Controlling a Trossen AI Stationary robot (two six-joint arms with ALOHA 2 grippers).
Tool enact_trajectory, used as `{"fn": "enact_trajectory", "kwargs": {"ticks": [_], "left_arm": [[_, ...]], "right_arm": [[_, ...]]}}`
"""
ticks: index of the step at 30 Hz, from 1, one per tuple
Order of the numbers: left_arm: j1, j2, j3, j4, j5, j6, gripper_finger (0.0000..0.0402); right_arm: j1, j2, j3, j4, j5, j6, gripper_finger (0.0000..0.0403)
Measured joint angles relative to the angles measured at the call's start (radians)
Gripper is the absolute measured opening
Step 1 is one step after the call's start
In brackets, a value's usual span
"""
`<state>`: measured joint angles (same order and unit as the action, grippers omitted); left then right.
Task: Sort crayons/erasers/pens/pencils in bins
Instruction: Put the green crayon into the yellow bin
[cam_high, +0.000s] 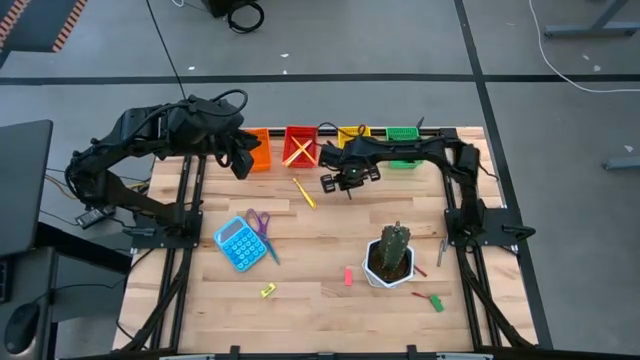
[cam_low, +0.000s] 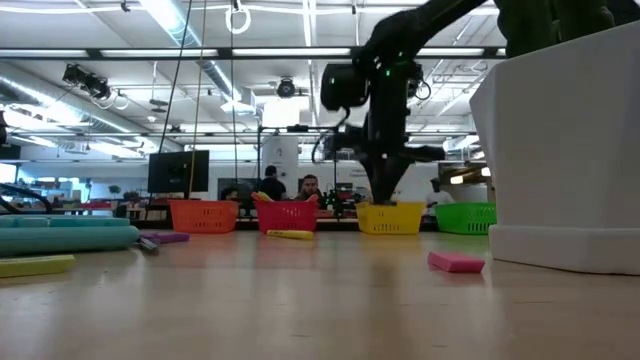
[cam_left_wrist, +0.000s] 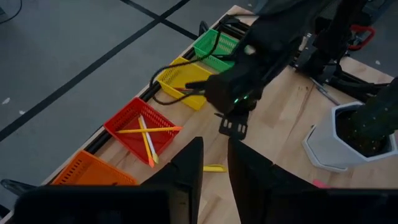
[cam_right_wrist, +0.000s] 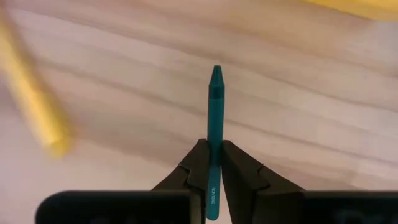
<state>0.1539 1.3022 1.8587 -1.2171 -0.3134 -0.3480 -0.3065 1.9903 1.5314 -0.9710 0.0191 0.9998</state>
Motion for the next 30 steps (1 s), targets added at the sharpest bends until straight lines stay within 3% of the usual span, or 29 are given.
{"fn": "enact_trajectory", "kwargs": {"ticks": [6, 13, 20, 30], "left_arm": [[0.000, 0.000, 0.000, 0.000, 0.000, 0.000, 0.0076], [0.000, 0.000, 0.000, 0.000, 0.000, -0.001, 0.0077], [0.000, 0.000, 0.000, 0.000, 0.000, -0.008, 0.0076], [0.000, 0.000, 0.000, 0.001, -0.003, -0.061, 0.0074]], "right_arm": [[-0.018, -0.089, 0.001, 0.008, 0.046, -0.002, 0.0041], [-0.139, -0.135, 0.002, 0.079, 0.077, -0.059, 0.0041], [-0.257, -0.125, 0.002, 0.156, 0.083, -0.257, 0.0041], [-0.315, -0.098, 0.001, 0.169, 0.141, -0.447, 0.0041]]}}
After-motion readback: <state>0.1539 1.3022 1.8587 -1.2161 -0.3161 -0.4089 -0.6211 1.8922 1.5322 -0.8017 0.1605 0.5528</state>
